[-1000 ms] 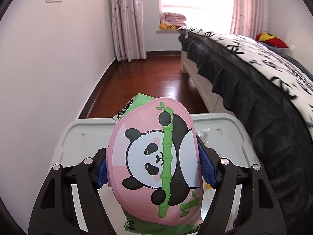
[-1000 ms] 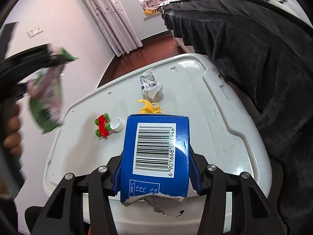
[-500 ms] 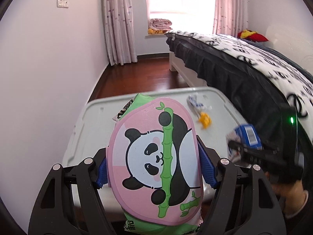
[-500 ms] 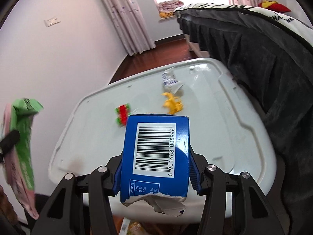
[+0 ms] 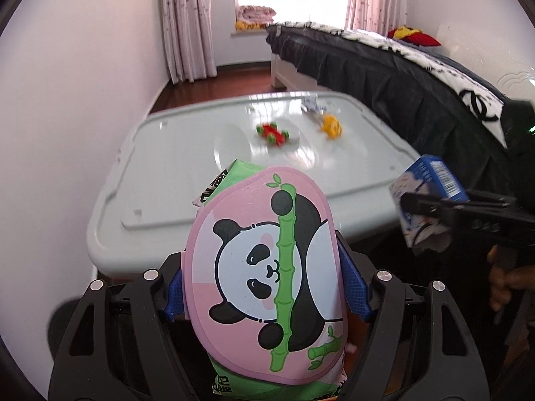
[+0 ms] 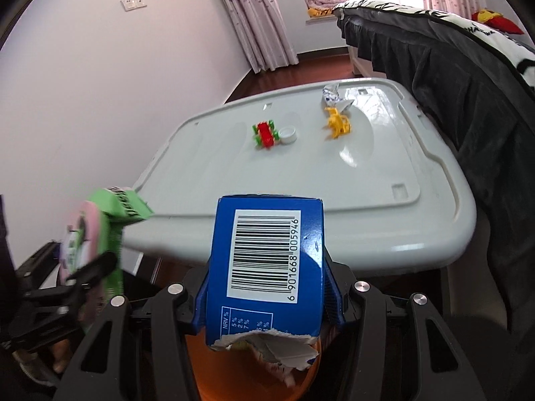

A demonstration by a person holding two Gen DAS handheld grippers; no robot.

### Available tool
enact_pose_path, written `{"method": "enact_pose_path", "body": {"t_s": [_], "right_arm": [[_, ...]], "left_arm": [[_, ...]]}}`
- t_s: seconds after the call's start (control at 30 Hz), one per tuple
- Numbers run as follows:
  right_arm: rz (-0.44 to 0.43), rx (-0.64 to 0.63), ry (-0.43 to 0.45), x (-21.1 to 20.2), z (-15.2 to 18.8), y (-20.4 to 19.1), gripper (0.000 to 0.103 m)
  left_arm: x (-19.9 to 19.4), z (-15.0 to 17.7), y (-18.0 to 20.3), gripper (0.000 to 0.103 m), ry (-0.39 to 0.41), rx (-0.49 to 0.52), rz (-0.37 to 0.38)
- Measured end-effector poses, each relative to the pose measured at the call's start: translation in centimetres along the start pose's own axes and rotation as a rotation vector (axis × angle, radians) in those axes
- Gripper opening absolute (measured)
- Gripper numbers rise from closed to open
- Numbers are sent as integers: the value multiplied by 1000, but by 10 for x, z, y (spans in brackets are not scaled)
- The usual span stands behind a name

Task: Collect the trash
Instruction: 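Carry the blue box and panda bag over the orange bucket and open both tools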

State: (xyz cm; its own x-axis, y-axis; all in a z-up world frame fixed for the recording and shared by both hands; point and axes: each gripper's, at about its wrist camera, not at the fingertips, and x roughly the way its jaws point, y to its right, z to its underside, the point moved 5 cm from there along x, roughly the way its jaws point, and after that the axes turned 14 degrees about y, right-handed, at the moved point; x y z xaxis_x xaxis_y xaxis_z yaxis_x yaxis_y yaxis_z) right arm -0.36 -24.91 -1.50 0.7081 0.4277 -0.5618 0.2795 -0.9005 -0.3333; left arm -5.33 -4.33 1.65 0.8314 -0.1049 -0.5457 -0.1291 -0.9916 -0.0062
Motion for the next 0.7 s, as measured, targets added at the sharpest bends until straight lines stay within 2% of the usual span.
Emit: {"method": "enact_pose_path", "body": {"t_s": [0.1,0.33,0.53,0.7], "right_arm": [[-7,-5,-23,-11,12,-5,53],[6,-66,-94,-17,48,-21,53],[-8,-82,-170,-9,77,-33,53],[-12,-97,-215,-2,86,-36,53]], "left_arm": [[3,19,0,71,-46,-14,6],[23,68,0,71,-222,-66,10],[37,93,3,71,-318,-78,17],[41,100,2,71,-350,-96,23]]}}
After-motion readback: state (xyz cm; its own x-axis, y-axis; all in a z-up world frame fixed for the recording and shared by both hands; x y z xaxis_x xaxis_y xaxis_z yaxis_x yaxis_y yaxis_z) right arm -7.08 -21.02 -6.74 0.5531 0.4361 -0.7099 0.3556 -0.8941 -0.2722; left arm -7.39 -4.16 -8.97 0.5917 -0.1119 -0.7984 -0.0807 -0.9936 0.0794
